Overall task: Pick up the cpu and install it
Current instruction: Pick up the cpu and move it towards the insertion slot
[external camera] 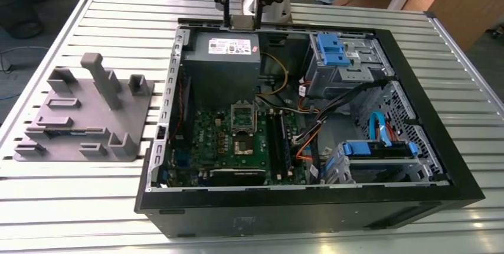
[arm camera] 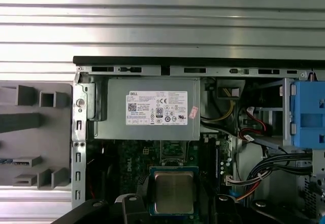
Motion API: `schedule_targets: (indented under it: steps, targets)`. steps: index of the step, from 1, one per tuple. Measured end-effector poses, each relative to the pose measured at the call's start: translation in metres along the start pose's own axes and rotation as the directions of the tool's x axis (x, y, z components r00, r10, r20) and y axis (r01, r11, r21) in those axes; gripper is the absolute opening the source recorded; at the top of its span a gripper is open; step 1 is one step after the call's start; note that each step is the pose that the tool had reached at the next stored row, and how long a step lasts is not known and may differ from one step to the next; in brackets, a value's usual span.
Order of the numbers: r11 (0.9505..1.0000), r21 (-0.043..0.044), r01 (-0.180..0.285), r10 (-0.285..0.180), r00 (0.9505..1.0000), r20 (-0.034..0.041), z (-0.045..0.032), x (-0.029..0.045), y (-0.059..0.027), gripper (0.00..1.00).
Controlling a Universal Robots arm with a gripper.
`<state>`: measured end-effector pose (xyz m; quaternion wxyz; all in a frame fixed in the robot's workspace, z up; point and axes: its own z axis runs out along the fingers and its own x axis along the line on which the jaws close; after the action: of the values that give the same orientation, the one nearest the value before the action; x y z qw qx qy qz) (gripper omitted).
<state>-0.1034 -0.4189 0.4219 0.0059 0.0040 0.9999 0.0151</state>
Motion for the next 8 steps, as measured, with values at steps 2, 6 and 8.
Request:
schedule_targets:
  steps: [2,6,8]
  targets:
    - [1.0,0.0,0.0,0.0,1.0,0.0,0.0022,0.0,-0.0026,0.47]
    - [1.0,-0.0002,0.0,0.0,1.0,0.0001,0.007,0.0,-0.0081,0.47]
    - [1.0,-0.0001,0.0,0.0,1.0,0.0001,0.0095,0.0,-0.0112,0.47]
